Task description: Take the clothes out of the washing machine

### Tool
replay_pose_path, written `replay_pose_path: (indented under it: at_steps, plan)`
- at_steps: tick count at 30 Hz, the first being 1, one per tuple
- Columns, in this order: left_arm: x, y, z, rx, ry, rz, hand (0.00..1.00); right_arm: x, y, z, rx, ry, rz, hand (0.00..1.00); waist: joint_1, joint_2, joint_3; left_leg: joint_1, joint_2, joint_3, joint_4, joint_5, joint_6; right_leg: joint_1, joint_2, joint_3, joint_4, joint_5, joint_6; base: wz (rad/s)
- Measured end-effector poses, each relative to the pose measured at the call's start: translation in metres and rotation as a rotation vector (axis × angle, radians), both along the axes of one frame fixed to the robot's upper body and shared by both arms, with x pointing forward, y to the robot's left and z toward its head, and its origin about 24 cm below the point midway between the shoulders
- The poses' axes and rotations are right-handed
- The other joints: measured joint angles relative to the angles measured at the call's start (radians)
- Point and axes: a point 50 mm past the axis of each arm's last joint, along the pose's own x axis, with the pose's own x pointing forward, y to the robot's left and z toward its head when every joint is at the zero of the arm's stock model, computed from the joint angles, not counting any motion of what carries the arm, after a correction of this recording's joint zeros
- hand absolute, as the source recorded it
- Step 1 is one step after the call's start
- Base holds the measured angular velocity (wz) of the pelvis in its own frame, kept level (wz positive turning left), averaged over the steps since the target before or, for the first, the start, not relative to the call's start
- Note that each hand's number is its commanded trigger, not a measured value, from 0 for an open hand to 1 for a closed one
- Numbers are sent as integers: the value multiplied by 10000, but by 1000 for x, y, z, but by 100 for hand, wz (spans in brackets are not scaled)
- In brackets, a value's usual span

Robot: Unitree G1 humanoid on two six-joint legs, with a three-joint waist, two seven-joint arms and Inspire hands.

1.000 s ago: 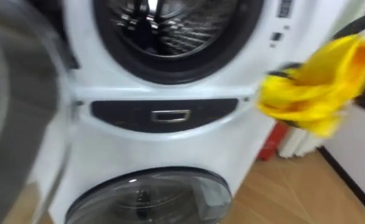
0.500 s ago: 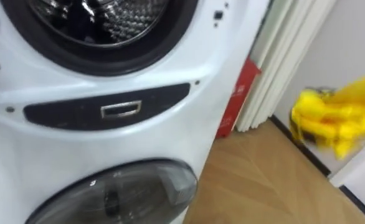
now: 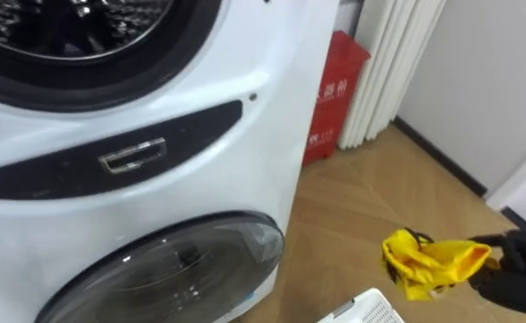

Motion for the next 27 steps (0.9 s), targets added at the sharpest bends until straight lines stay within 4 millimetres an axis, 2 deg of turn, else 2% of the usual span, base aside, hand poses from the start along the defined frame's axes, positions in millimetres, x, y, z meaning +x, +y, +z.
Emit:
replay_pose_path:
  at_steps: [3,5,8,13,19,20,21,22,27]
  plan:
    - [2,-5,-1,-303,-125,-67,0,6,-7,-9,147,179,-566,100,32,372,-4,-74,12,-101,0,3,-3,-12,5,-40,-61,31,-12,5]
    - [4,-9,0,-470,-361,-39,0,7,-11,-14,206,272,-1033,100,25,693,-61,-244,-45,-168,49,6,1,-173,-32,-100,-45,30,-12,8]
    - [9,-14,0,-776,-621,188,0,16,-8,-21,345,326,-1244,100,47,946,-66,-551,-68,-203,64,81,47,-516,-118,-133,76,30,-15,5]
    - [13,-22,-1,-1099,-723,210,0,22,-4,-37,440,877,-1405,100,59,1001,-67,-919,-194,-294,56,205,30,-897,-159,-154,156,65,-74,3]
    - [16,-24,-1,-1129,-744,209,0,24,-7,-39,304,762,-2006,100,68,979,-38,-1286,-250,-449,109,266,8,-1366,-184,-94,463,-23,-167,0]
    - [16,-24,-1,-1134,-760,185,0,25,-7,-39,285,770,-2162,56,71,981,-36,-1373,-250,-472,131,270,3,-1452,-181,-97,457,-35,-184,0]
    - [17,-24,-1,-1132,-775,172,0,24,-7,-40,271,766,-2220,33,69,982,-35,-1423,-249,-480,156,270,2,-1510,-177,-80,445,-38,-188,0]
    - [16,-25,-1,-1134,-745,117,0,24,-6,-42,262,780,-2321,0,61,983,-29,-1499,-227,-484,227,274,-4,-1546,-155,-34,448,-33,-204,-8]
    - [17,-30,-3,-1561,-869,588,0,23,7,-53,625,878,-2552,0,-28,1011,-1,-1573,-206,-757,281,278,-12,-1548,-70,78,461,-12,-255,-9]
